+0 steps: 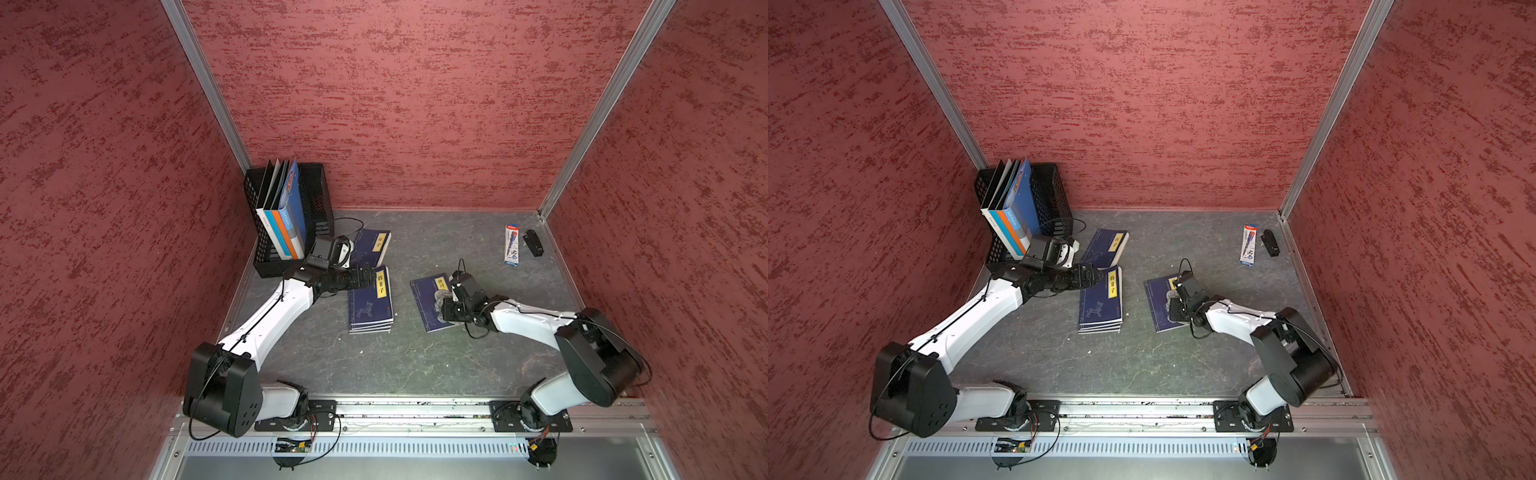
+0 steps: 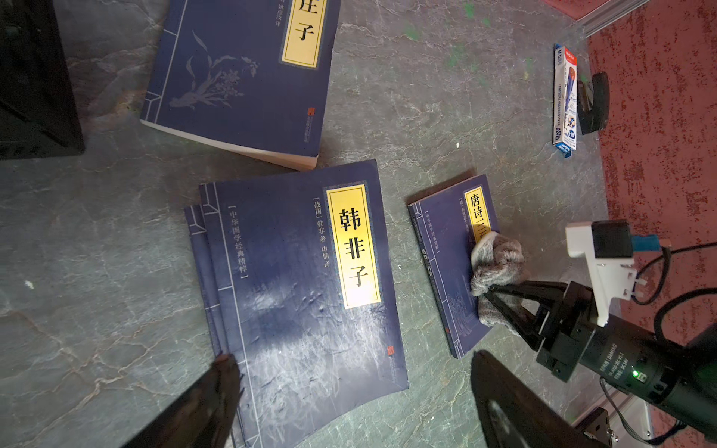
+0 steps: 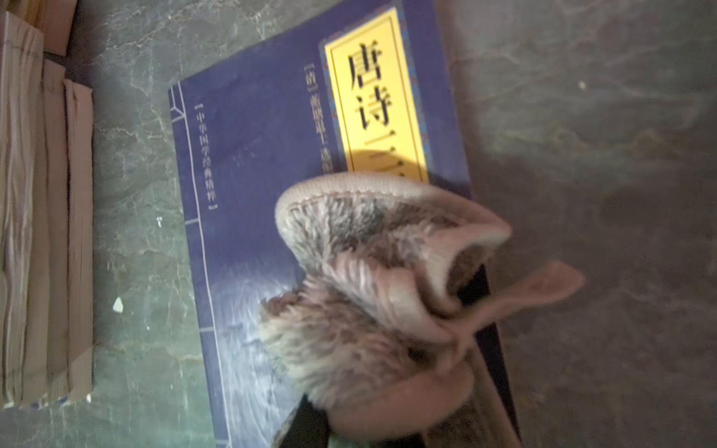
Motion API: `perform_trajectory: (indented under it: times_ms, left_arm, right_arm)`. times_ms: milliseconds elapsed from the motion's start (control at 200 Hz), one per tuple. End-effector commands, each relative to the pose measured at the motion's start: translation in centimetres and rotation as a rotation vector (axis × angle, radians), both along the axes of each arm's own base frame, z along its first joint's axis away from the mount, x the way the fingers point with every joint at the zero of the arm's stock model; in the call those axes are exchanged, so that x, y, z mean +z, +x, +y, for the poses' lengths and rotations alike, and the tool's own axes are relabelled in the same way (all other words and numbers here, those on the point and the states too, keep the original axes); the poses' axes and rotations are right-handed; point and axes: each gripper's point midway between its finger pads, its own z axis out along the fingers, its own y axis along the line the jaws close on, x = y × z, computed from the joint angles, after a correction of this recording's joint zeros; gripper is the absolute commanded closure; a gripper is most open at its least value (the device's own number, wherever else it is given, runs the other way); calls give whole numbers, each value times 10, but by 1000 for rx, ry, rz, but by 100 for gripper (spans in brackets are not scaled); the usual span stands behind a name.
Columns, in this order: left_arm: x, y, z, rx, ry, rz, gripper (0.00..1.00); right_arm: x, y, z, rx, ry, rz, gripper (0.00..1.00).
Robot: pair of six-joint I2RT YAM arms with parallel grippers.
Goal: Wipe the cover of the book
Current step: Wipe the dirt from the cover of the book.
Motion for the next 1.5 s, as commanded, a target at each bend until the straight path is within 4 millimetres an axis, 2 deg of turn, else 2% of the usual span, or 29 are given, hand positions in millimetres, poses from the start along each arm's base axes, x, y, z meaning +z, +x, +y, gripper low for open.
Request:
perform_trajectory:
  times_ms: [0,60,125,230,336,561,626,676,736,807,1027,1097,1142,1267,1493]
  left_arm:
    - [-2,-5,3,-14,12,4,5]
    - [0,-6,5,-9,18,1,5]
    - [3,-7,7,-8,20,-7,4]
    - [8,-9,12,1,18,-18,3]
    - [11,-8,13,5,15,-27,3]
    - [5,-1,15,3,22,-27,2]
    - [2,1,15,2,23,-25,2]
    - [-1,1,16,5,24,-18,2]
    - [-2,0,15,4,20,-17,2]
    - [-5,-3,16,3,20,-13,1]
    - [5,-8,22,16,25,-30,1]
    - [10,-8,23,19,23,-38,1]
    - [12,-9,24,21,23,-41,1]
    - [12,-9,25,23,24,-43,1]
    - [6,-4,26,24,18,-32,1]
  right_arm:
    - [-39,7,-13,17,-123,112,86]
    - [-38,31,-8,17,-119,96,87]
    - [-41,47,-5,16,-126,94,87]
    - [-41,49,-2,21,-116,103,87]
    - [-41,25,-10,13,-101,125,87]
    - [-53,-65,-34,-9,-120,229,86]
    - [-53,-77,-39,-34,-112,238,86]
    - [-49,-77,-39,-44,-96,221,85]
    - [-46,-70,-36,-50,-82,195,85]
    - [-44,-52,-25,-32,-78,166,85]
    - [-38,30,21,32,-62,88,87]
    - [-37,42,30,48,-57,82,87]
    - [-37,42,33,58,-42,87,87]
    - [-36,18,27,53,-30,104,87]
    - [-50,-75,13,73,-31,217,87]
